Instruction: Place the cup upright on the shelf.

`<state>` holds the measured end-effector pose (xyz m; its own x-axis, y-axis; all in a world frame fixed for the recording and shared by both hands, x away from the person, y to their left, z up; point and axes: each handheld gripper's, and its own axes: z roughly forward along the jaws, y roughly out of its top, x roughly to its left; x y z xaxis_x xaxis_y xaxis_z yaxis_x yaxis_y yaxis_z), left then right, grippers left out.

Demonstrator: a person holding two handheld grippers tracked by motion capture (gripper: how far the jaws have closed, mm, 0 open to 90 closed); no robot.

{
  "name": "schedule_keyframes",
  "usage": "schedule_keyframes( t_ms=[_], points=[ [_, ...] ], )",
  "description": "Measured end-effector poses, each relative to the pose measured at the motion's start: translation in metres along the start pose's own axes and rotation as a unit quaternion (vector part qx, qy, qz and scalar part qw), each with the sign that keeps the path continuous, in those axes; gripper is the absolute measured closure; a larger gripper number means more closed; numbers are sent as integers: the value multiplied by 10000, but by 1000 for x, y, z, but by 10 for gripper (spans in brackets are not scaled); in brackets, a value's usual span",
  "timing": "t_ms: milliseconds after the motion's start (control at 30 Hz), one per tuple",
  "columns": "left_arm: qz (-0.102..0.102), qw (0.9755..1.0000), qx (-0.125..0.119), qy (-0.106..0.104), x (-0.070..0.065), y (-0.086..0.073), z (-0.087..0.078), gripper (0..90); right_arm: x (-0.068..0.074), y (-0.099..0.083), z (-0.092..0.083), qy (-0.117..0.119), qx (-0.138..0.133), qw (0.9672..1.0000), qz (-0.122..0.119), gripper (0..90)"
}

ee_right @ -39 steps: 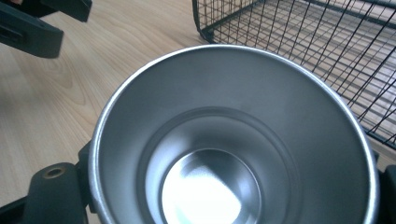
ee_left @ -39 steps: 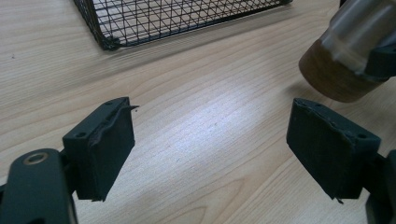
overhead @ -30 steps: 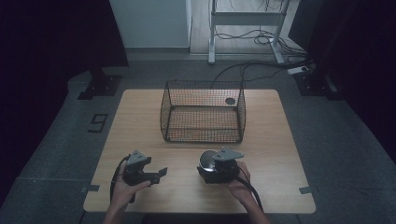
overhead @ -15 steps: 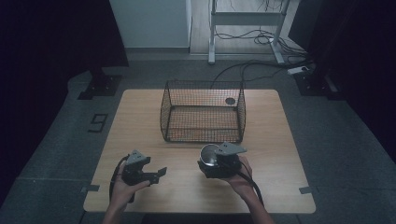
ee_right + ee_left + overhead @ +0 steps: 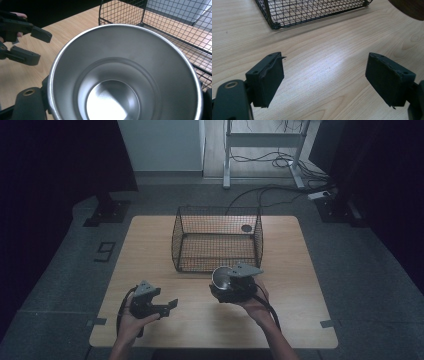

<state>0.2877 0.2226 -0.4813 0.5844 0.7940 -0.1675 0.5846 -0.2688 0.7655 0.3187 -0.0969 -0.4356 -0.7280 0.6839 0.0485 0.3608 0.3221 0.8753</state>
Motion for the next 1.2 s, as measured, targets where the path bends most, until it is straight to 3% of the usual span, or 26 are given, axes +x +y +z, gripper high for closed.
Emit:
schedule_keyframes(
  t_ms=[300, 1200],
  points=[
    [32, 10000, 26, -15, -2, 0, 2, 155, 0, 14, -1, 1, -70, 9999, -104, 181],
    [-4, 10000, 2, -15, 0, 0, 1, 155, -18, 42, 10, -107, -56, 9999, -22, 181]
  ],
)
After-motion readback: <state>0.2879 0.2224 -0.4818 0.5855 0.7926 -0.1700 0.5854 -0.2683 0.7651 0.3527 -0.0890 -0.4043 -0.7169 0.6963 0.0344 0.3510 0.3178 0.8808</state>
